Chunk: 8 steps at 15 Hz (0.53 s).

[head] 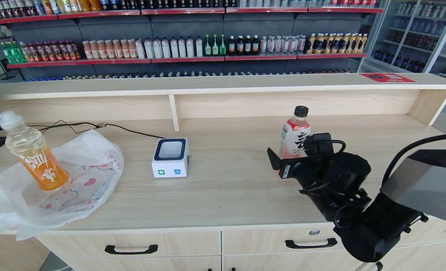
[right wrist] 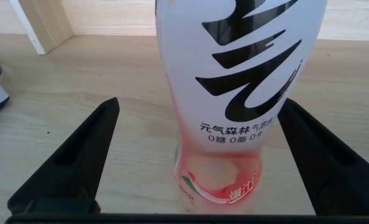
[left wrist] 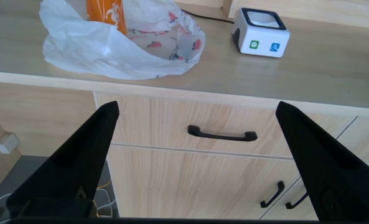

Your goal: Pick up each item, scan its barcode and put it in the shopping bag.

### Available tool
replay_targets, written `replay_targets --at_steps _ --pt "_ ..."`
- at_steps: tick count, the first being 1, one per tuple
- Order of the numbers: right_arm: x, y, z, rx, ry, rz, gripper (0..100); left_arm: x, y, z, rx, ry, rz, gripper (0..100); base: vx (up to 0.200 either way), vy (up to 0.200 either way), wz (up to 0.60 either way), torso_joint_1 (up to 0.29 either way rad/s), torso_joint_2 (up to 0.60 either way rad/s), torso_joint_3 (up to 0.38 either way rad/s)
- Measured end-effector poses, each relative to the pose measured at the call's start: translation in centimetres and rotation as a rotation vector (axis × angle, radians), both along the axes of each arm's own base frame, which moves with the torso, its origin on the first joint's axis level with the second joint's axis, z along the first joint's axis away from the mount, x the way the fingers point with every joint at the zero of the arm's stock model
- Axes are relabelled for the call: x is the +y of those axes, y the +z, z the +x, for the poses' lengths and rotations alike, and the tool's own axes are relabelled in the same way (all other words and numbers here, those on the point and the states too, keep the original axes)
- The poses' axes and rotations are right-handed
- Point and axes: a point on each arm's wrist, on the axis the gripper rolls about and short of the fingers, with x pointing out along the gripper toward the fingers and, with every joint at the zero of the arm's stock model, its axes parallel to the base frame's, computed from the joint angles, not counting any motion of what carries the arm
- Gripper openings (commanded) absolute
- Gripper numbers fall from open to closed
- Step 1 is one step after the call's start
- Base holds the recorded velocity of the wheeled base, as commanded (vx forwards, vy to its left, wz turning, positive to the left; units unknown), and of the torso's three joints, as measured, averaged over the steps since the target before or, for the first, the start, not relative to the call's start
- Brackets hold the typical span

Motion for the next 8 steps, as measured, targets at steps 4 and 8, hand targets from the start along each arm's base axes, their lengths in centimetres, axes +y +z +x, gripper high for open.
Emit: replay_targets --at_steps 4,8 --pt "-0.4 -0.1 1.2 -0.016 -0.024 0.008 100 0.0 0.0 0.0 0.0 0.0 0.0 100 0.0 0.0 0.0 0.0 0.0 0.0" --pt "-0.3 -0.2 1.7 -0.022 -0.027 0.011 100 0.0 0.0 0.0 -0.001 0.0 0.0 100 0.0 0.0 0.0 0.0 0.0 0.0"
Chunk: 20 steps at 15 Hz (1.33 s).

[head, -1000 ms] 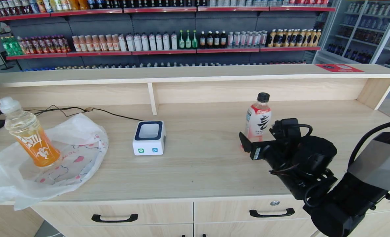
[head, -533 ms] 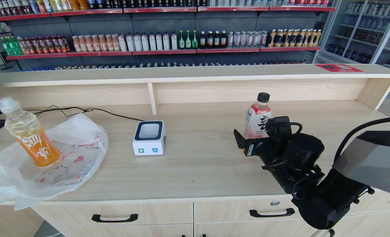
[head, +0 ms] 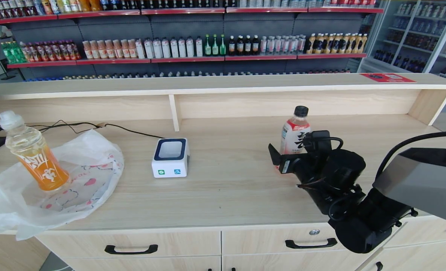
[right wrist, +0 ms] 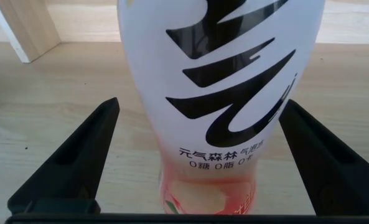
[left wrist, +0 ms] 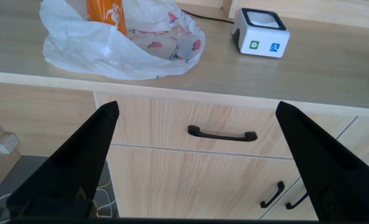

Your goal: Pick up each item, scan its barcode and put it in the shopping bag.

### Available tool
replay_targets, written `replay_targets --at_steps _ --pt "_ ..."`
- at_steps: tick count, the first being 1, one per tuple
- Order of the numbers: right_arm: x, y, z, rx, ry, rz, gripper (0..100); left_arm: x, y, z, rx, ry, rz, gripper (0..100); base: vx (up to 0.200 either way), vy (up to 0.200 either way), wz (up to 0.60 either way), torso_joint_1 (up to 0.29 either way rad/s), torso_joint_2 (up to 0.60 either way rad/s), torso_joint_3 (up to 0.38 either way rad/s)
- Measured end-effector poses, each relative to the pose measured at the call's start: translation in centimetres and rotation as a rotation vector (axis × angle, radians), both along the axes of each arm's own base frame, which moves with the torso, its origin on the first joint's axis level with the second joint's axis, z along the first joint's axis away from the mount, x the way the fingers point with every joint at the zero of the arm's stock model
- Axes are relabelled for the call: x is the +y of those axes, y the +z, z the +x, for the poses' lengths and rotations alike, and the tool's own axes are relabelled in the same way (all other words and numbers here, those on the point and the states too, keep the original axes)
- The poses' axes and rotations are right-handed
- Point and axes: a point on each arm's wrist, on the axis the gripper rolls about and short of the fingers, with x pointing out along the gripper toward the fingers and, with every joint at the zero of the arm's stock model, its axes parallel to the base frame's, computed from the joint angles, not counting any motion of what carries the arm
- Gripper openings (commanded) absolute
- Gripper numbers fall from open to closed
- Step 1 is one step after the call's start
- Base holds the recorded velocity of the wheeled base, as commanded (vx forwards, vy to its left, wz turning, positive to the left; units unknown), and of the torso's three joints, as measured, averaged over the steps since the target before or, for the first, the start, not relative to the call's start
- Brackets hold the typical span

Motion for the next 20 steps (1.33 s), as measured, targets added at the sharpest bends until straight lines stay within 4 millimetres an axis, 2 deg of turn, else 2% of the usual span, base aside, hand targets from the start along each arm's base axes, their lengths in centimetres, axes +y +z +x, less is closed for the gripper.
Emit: replay_targets --at_steps 11,12,20 --pt "0.35 0.09 0.72 -0.015 -0.002 0.036 100 0.0 0.0 0.0 0.0 0.0 0.002 100 0.0 0.0 0.0 0.0 0.0 0.0" --pt "0.32 0.01 0.67 -0.012 -0.002 0.034 0 0.0 0.0 0.0 0.0 0.0 0.001 100 0.0 0.0 0.0 0.0 0.0 0.0" --pt "0.69 0.25 0.59 -0.017 0.016 0.055 0 0.0 0.01 0.0 -0.001 0.0 0.002 100 0.0 0.0 0.0 0.0 0.0 0.0"
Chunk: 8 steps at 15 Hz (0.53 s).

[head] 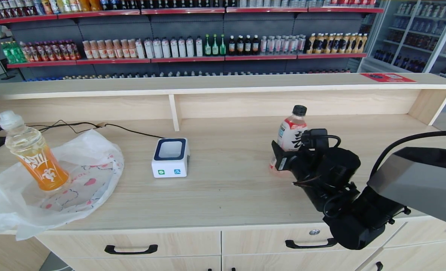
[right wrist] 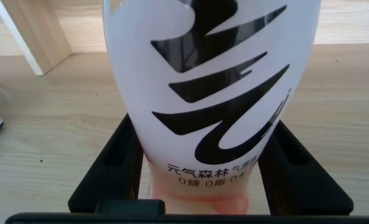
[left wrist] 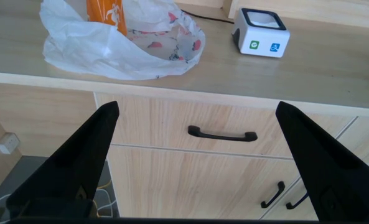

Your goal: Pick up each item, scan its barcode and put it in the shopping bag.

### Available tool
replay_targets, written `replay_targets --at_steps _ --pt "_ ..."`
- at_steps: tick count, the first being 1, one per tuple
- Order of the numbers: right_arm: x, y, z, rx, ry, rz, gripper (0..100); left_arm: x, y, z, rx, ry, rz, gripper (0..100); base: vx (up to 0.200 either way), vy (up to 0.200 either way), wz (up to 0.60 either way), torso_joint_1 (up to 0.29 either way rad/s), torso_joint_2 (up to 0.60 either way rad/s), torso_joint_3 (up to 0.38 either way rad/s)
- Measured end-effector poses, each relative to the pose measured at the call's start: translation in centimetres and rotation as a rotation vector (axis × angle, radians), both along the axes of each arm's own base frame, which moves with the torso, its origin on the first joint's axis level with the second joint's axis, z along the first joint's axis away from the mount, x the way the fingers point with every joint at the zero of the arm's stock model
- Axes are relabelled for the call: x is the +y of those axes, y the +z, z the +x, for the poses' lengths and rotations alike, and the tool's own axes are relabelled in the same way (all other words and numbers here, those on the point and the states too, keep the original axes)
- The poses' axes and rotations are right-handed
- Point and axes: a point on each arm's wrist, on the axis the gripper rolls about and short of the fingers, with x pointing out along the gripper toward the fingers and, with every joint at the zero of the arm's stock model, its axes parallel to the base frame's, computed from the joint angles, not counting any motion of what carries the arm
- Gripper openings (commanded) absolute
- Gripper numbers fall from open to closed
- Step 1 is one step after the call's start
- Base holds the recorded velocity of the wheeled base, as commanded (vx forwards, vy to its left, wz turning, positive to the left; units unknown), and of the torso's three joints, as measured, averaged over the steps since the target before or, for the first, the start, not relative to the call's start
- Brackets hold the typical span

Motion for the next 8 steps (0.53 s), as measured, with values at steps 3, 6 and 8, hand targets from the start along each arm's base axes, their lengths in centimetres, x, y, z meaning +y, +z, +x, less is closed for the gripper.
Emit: replay_targets --at_steps 3,6,8 --pt "-0.04 0.13 -0.01 -0.002 -0.001 0.002 0 0.0 0.0 0.0 0.0 0.0 0.0 100 0.0 0.0 0.0 0.0 0.0 0.0" --pt "-0.05 0.44 -0.07 -0.01 0.0 0.006 0 0.0 0.0 0.0 0.0 0.0 0.0 100 0.0 0.0 0.0 0.0 0.0 0.0" --pt "-0.07 0.9 -0.19 -0.021 0.002 0.011 0 0.0 0.0 0.0 0.0 0.0 0.001 100 0.0 0.0 0.0 0.0 0.0 0.0"
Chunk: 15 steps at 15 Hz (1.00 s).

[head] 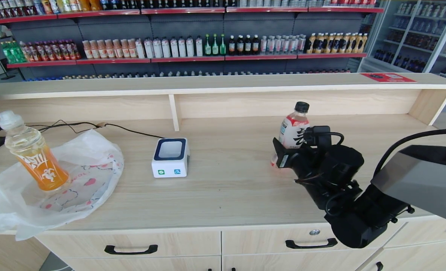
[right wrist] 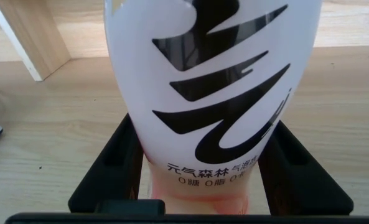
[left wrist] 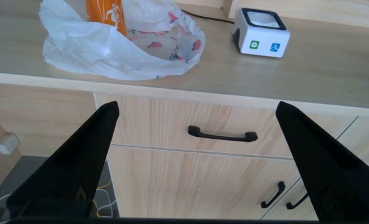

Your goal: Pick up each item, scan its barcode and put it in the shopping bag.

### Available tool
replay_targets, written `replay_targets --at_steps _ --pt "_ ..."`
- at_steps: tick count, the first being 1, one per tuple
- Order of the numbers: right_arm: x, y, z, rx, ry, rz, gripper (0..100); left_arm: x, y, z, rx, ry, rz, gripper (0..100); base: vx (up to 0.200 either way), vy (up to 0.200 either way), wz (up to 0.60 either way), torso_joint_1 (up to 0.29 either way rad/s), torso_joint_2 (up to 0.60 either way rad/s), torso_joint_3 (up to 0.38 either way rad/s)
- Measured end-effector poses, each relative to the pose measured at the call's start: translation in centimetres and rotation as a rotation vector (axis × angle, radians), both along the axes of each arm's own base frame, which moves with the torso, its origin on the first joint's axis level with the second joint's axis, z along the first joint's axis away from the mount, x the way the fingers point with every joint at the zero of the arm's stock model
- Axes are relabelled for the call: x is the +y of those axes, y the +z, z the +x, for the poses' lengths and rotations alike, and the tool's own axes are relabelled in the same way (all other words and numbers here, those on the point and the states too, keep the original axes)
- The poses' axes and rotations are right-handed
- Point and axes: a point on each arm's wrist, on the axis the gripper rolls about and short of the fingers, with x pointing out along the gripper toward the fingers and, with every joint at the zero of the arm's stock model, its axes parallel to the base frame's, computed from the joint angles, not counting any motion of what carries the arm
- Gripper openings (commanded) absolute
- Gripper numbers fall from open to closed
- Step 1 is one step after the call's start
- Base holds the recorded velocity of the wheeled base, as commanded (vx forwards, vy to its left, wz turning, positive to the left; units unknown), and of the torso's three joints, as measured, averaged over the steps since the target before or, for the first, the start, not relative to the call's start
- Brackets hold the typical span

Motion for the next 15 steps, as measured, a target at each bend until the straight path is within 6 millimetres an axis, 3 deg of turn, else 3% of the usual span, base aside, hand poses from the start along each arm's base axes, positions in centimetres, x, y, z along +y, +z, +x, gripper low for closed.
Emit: replay_targets --at_steps 5,9,15 --pt "-0.3 1.8 -0.8 -0.041 0.024 0.015 0 0.0 0.0 0.0 0.001 0.0 0.002 100 0.0 0.0 0.0 0.0 0.0 0.0" --pt "0.2 3.3 -2.4 -0.067 0.077 0.022 0 0.0 0.0 0.0 0.002 0.0 0.002 100 0.0 0.0 0.0 0.0 0.0 0.0" --pt "4.1 5.3 -7.3 -0.094 0.245 0.059 0 0.0 0.0 0.0 0.002 0.0 0.002 100 0.0 0.0 0.0 0.0 0.0 0.0"
